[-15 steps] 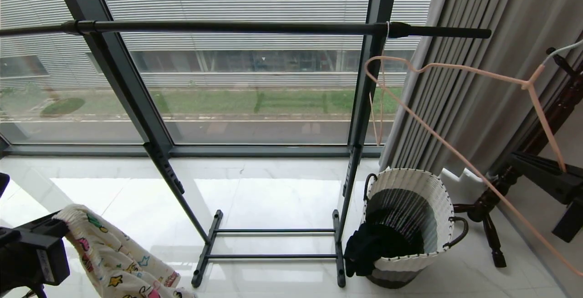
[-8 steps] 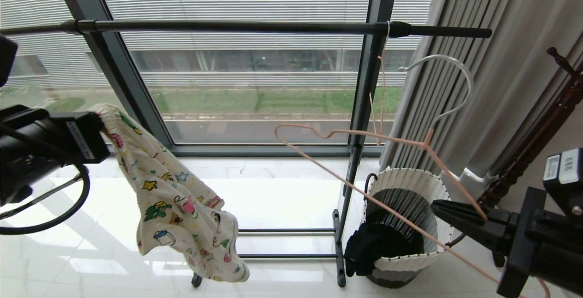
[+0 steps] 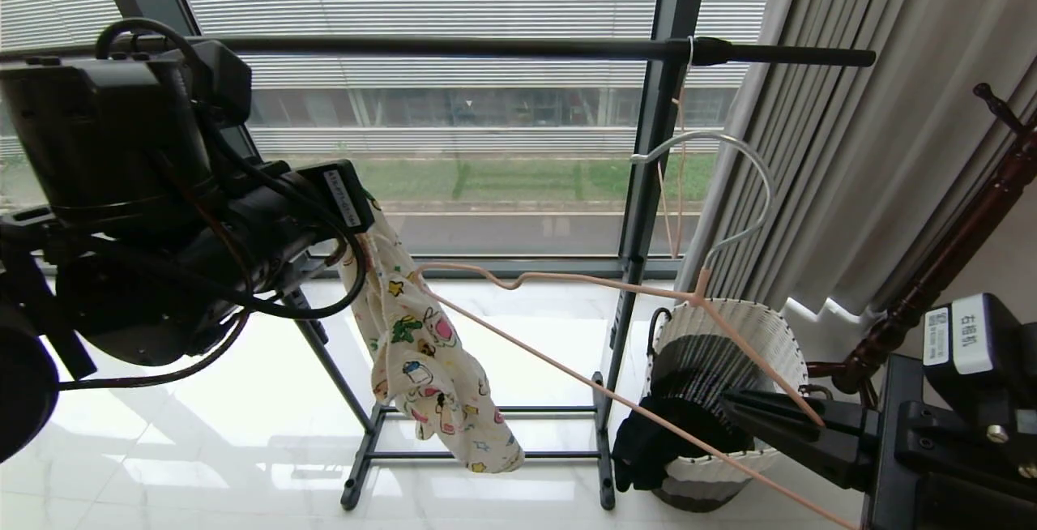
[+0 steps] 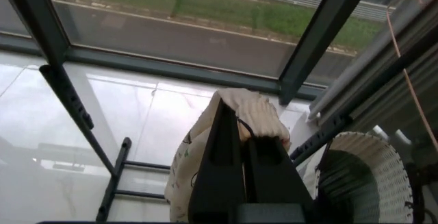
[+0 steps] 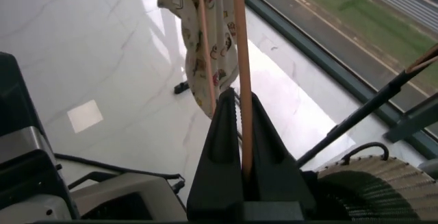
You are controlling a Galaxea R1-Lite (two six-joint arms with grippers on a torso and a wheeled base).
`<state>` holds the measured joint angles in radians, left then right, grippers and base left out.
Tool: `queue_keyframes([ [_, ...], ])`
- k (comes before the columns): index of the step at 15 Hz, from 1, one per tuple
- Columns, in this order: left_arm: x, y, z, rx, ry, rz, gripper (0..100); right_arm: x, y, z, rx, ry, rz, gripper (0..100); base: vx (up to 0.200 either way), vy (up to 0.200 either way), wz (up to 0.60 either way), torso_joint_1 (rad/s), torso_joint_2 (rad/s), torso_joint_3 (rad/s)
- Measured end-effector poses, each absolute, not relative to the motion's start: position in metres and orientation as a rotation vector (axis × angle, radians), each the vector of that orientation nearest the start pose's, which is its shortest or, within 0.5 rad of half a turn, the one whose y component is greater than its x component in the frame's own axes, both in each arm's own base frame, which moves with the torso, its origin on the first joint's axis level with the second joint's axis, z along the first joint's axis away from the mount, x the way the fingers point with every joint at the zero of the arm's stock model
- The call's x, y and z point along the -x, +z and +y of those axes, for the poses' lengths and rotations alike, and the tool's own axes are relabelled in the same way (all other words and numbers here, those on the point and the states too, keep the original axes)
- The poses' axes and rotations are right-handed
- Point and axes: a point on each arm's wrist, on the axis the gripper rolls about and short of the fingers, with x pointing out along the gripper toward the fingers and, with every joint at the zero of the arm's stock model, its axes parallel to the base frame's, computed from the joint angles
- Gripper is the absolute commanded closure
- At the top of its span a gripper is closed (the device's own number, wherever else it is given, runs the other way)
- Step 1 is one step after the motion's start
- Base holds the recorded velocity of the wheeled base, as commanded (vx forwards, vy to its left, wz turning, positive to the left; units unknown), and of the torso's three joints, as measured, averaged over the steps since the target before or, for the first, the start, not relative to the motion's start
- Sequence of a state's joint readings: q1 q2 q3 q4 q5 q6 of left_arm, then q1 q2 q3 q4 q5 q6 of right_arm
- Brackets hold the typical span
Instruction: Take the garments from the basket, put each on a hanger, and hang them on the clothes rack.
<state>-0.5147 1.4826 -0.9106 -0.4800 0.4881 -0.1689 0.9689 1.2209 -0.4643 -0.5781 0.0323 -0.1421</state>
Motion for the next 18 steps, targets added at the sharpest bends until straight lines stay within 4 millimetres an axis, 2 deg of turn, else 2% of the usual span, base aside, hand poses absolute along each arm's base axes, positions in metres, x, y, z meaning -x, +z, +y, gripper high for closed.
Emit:
queue_keyframes([
  [3,-0.233,0.252,-0.139,0.112,-0.079,0.104,100,-0.098,0.201,0.149,0.209,1.017,0.086,100,0.000,0.000,0.00,0.000,0.00,0.000],
  [6,-0.229,0.250,-0.150,0.105,-0.117,0.111,100,-0.100,0.199,0.151,0.213,1.013,0.100,100,0.000,0.000,0.00,0.000,0.00,0.000],
  [18,-0.225,0.246,-0.154,0.023,-0.141,0.119,100,-0.108,0.198,0.148,0.213,0.928,0.103,100,0.000,0.000,0.00,0.000,0.00,0.000],
])
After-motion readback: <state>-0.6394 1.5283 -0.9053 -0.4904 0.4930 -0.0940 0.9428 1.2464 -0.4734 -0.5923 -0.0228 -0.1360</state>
